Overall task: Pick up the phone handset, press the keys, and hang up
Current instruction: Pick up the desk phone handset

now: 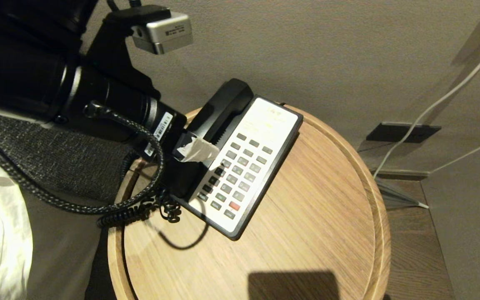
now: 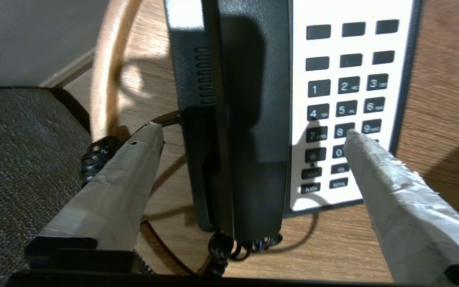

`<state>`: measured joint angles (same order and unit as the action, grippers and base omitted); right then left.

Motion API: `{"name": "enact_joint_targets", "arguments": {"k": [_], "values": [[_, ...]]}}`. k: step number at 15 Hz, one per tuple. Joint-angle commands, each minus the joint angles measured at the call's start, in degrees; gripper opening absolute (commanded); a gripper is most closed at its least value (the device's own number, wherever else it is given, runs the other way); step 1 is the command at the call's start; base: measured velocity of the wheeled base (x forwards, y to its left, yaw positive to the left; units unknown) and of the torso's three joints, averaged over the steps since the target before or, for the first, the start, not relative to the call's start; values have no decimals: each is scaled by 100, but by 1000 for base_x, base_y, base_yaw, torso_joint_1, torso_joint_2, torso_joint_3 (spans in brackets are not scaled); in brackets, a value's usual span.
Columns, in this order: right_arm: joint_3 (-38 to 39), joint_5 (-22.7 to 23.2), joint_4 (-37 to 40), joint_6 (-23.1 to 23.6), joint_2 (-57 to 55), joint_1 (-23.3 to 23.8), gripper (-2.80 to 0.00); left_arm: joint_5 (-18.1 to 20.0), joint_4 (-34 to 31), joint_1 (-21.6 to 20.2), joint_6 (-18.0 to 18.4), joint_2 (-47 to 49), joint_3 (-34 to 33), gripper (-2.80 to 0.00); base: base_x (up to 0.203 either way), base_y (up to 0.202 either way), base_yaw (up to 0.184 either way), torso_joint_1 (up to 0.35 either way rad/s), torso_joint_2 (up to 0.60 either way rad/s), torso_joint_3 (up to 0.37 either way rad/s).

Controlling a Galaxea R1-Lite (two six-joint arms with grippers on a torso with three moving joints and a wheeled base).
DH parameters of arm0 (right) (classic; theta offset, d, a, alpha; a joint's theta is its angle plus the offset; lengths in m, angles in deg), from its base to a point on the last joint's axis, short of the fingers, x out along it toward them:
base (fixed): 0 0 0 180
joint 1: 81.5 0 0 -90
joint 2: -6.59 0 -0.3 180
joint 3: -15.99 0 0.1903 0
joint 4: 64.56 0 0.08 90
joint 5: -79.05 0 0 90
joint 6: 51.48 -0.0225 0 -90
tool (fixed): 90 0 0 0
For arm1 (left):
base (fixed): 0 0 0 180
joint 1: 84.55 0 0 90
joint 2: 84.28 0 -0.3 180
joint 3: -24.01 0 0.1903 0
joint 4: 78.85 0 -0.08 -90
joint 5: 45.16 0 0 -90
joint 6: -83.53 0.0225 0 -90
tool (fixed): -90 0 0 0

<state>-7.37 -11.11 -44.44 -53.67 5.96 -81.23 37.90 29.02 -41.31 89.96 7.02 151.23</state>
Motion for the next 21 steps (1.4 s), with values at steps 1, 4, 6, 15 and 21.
{"name": "enact_joint_targets", "arguments": {"k": [1, 4, 6, 15, 21], "values": [[123, -2, -1, 0, 2, 0, -280, -27, -28, 0, 14, 142, -5, 0, 0, 0, 0, 0, 0, 0], [123, -2, -1, 0, 2, 0, -280, -35, -28, 0, 24, 174, -14, 0, 0, 0, 0, 0, 0, 0], [123, -2, -2, 0, 2, 7, -280, -35, -28, 0, 24, 204, -14, 0, 0, 0, 0, 0, 0, 0], [123, -2, -1, 0, 2, 0, -280, -167, -11, 145, 60, 169, -55, -280, 0, 0, 0, 0, 0, 0], [123, -2, -9, 0, 2, 0, -280, -435, 11, 294, -232, -287, 27, -280, 0, 0, 0, 0, 0, 0]]}}
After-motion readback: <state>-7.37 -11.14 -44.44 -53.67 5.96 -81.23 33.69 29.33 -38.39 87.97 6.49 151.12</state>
